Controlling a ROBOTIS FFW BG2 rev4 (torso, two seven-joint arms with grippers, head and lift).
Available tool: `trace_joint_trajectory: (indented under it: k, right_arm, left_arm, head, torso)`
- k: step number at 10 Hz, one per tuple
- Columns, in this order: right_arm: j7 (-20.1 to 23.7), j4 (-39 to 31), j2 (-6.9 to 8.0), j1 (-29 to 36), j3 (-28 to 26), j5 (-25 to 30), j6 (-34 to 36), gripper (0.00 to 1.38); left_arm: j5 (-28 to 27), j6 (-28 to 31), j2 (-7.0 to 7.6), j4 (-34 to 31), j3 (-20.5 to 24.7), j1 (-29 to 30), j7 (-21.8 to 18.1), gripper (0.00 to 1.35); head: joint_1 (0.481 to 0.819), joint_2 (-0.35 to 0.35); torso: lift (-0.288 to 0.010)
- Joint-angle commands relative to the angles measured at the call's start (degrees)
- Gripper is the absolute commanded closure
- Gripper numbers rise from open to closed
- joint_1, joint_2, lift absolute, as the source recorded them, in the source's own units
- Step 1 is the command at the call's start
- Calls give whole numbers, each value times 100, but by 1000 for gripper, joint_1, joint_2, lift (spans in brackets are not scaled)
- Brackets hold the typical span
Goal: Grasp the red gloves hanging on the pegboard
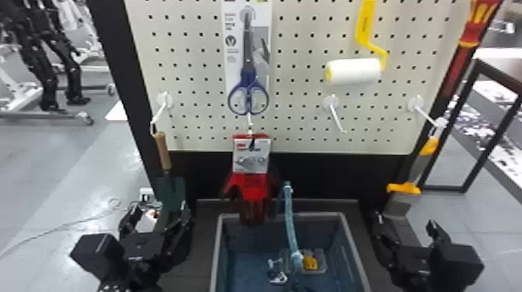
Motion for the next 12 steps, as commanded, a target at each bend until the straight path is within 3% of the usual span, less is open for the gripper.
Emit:
trace_joint_trajectory:
  k: [1,8,10,12]
  right_arm:
    - [0,0,0,-1,0,7,-5,285]
    - [0,35,0,-10,0,25,-49,285]
    - [0,53,0,-27,0,34,-75,285]
    - [0,53,9,-19,0,34,-75,285]
  left_arm:
    - [15,44,1,0,-1,-36,-29,222]
    - [103,185,1,132,17,-220,-232,222]
    - [296,237,1,404,70,-546,-829,225]
    - [612,721,1,756,219,-1047,-2130,254]
  head:
    - [549,0]
    - [549,0]
    - [549,0]
    - [549,0]
  torso:
    - [-100]
    - [-100]
    - [-100]
    - [-100]
